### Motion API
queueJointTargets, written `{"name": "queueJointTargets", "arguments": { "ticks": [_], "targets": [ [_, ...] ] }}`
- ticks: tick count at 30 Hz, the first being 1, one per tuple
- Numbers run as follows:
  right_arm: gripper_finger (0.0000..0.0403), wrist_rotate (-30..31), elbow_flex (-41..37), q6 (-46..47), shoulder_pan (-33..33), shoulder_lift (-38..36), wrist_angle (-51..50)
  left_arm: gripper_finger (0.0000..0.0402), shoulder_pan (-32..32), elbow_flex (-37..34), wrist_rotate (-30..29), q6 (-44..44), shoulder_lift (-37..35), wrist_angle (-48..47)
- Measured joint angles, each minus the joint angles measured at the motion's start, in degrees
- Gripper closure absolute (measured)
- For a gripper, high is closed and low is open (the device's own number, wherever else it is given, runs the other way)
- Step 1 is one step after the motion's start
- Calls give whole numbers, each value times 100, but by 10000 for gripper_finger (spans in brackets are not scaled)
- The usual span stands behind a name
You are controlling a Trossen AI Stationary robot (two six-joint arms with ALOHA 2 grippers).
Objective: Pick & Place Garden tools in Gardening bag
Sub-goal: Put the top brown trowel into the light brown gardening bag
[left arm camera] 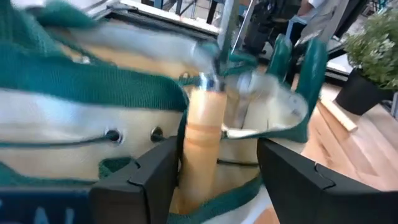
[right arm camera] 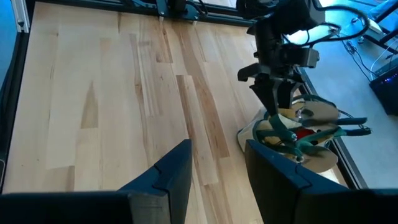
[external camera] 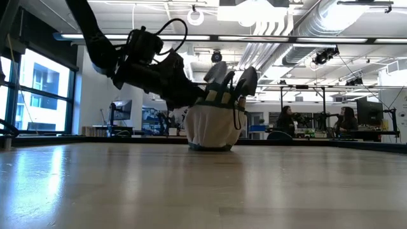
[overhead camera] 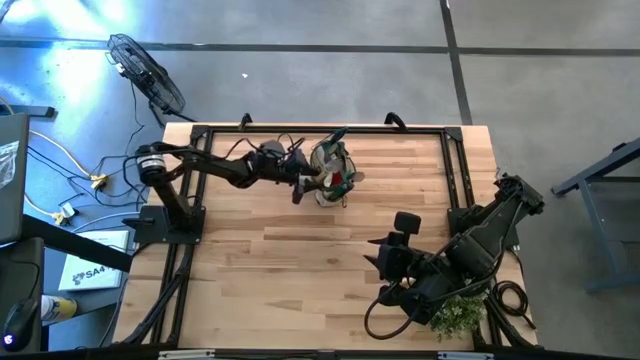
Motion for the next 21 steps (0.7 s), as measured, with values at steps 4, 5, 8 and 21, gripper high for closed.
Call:
{"name": "queueJointTargets", "arguments": {
  "ticks": [4, 5, 8, 21],
  "targets": [
    [264, 0, 0, 2, 0, 0, -4, 192, 0, 1, -8, 49, -332, -250],
    [264, -2, 0, 2, 0, 0, -4, 192, 0, 0, -7, 51, -415, -327],
    [264, -1, 0, 24, 0, 0, -5, 193, 0, 0, -8, 116, -653, -556],
    [264, -43, 0, 155, 0, 0, -6, 192, 0, 0, -112, 219, -859, -1094]
  ]
}}
